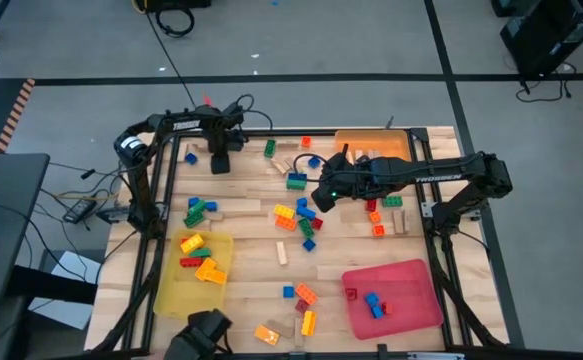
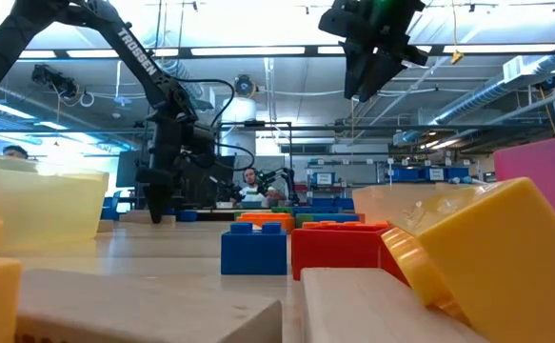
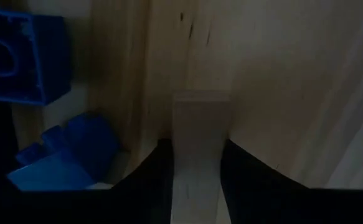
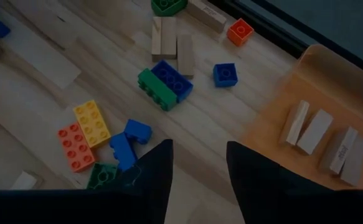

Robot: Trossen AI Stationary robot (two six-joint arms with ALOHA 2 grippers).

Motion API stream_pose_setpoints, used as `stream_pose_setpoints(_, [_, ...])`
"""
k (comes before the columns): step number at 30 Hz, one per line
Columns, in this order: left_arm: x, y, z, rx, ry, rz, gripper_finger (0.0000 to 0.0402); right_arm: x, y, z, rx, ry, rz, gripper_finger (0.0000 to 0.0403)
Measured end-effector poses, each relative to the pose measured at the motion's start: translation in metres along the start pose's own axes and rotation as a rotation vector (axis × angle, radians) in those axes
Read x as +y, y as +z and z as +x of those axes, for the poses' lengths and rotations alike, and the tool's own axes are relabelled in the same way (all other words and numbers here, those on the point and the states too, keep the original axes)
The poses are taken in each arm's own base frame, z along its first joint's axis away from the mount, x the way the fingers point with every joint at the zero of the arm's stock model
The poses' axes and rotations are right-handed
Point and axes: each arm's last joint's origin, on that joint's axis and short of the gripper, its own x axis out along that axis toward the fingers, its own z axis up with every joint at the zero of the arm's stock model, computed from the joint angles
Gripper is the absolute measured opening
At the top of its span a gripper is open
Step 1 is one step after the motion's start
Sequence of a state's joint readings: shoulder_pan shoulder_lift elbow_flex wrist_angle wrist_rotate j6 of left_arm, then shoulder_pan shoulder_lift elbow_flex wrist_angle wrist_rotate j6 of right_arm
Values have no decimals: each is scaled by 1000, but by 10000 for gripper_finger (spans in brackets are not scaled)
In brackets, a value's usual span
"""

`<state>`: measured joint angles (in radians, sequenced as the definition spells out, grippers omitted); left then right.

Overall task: Sort blocks by size
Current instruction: Put the brown block into the orange bin

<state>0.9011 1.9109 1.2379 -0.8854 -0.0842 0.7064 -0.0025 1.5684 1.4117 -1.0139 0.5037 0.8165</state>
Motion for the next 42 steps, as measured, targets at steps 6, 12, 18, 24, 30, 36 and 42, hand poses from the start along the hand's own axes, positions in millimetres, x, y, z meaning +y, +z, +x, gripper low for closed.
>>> stream_pose_setpoints(6, [-7,3,-21,-104,-134,-164,104,-1,0,0,2,-7,-17,166])
stream_pose_setpoints(12, [-24,0,-76,-337,-174,-269,104,-6,-7,-3,8,-96,-86,164])
stream_pose_setpoints(18, [-47,-10,-144,-655,-135,-304,104,-7,-19,-11,-37,-99,-148,150])
stream_pose_setpoints(24, [-72,-17,-190,-888,-100,-324,104,-32,-43,-11,-139,37,-57,121])
stream_pose_setpoints(30, [-100,-4,-213,-1061,-140,-278,104,-59,-59,-7,-337,349,55,91])
stream_pose_setpoints(36, [-133,23,-226,-1212,-178,-215,104,-68,-67,0,-586,516,83,73])
stream_pose_setpoints(42, [-151,40,-233,-1321,-193,-212,104,-68,-68,2,-663,558,126,72])
